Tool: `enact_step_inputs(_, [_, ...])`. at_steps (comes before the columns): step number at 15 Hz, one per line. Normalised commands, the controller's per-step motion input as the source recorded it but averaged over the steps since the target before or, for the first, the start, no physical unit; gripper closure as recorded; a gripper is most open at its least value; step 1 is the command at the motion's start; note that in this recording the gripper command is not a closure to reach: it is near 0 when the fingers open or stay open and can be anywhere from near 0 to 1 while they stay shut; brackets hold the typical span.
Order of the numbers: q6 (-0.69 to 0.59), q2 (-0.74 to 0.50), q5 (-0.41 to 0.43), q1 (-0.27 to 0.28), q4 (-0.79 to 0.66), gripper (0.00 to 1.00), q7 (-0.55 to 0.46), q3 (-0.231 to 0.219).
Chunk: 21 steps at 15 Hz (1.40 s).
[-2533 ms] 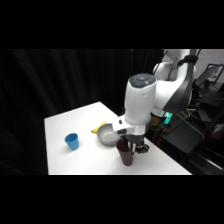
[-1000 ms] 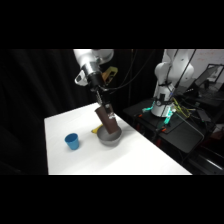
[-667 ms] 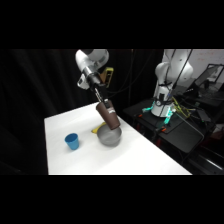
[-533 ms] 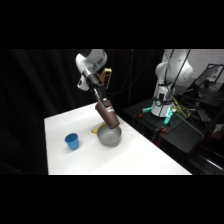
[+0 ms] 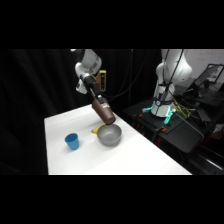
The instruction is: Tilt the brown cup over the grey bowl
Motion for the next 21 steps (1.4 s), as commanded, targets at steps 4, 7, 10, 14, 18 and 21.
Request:
enact_step_inputs(4, [-0.29, 0.16, 0.135, -0.039, 0.28, 0.07, -0.05, -0.032])
enact_step_inputs(7, [0.14, -0.15, -0.193, 0.141, 0.12, 0.08, 0.15, -0.094])
enact_step_inputs(10, [0.50, -0.48, -0.388, 0.297, -0.14, 0.08, 0.36, -0.072])
enact_step_inputs(14, [0.57, -0.51, -0.460, 0.335, -0.22, 0.08, 0.48, 0.083])
enact_step_inputs(18, [0.53, -0.24, -0.582, 0.279, -0.12, 0.08, 0.50, 0.190])
enact_step_inputs(21, [0.42, 0.01, -0.682, 0.214, -0.01, 0.08, 0.48, 0.176])
